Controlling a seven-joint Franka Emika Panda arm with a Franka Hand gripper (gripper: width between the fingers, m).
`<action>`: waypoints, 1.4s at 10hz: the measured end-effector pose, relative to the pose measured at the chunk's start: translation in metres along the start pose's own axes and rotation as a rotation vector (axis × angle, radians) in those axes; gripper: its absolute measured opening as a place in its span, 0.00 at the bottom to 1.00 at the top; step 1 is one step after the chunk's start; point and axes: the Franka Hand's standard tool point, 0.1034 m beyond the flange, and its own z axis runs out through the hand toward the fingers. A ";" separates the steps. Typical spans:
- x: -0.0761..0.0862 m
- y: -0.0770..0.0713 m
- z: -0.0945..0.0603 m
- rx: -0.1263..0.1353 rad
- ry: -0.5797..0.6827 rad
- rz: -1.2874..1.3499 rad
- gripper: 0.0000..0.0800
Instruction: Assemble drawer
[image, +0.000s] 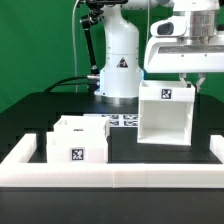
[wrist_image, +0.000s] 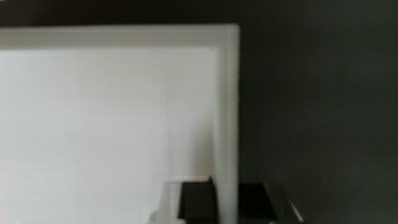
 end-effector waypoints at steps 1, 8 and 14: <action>0.005 0.001 0.000 0.002 0.001 -0.018 0.05; 0.114 0.001 -0.009 0.047 0.127 -0.120 0.05; 0.127 -0.005 -0.011 0.060 0.164 -0.105 0.05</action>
Offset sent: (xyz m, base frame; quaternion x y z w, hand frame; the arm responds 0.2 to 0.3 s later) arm 0.0560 -0.0174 -0.0179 0.0040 -0.0023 -0.0267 0.9996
